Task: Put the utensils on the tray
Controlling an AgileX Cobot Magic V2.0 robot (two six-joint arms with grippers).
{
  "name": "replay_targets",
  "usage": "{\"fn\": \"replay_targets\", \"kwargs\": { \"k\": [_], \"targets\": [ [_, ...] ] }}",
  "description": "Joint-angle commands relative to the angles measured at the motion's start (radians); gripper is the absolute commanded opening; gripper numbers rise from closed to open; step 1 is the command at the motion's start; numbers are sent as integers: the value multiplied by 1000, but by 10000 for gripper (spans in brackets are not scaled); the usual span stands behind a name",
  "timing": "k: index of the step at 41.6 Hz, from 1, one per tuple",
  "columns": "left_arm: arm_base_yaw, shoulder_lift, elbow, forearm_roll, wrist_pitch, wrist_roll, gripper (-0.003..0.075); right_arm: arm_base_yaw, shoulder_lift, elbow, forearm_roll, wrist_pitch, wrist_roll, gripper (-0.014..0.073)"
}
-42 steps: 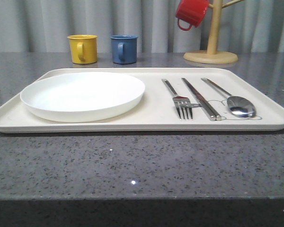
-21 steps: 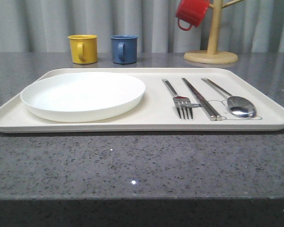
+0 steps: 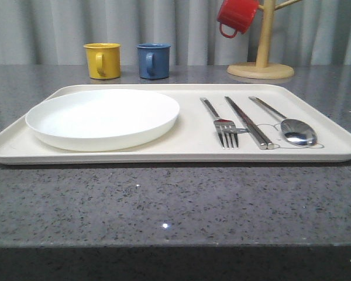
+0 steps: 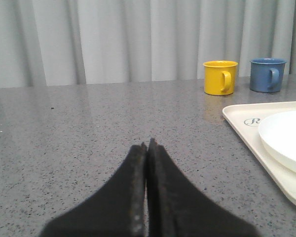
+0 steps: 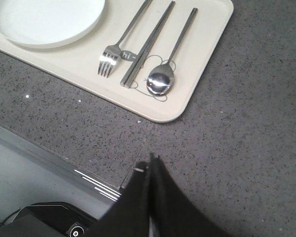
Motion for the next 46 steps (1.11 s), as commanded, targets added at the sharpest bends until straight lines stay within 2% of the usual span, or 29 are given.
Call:
{"fn": "replay_targets", "kwargs": {
  "k": [1,5,7,21,26,32,38,46],
  "targets": [
    [0,-24,-2,1,-79,-11,-18,3,3,-16,7,-65,-9,-69],
    [0,-24,-2,1,-79,-11,-18,-16,-31,22,-2,-91,-9,-69],
    [0,-24,-2,1,-79,-11,-18,-59,-64,61,-5,-134,-9,-69],
    [0,-24,-2,1,-79,-11,-18,-324,-418,524,-5,-711,-9,-69],
    [0,-24,-2,1,-79,-11,-18,-357,-503,692,-5,-874,-9,-69],
    [0,-24,-2,1,-79,-11,-18,-359,-553,819,-4,-1038,-9,-69],
    [0,-24,-2,1,-79,-11,-18,-362,-581,911,-3,-1154,-9,-69],
    [0,-24,-2,1,-79,-11,-18,-377,-580,915,-3,-1142,-8,-69]
  ]
}}
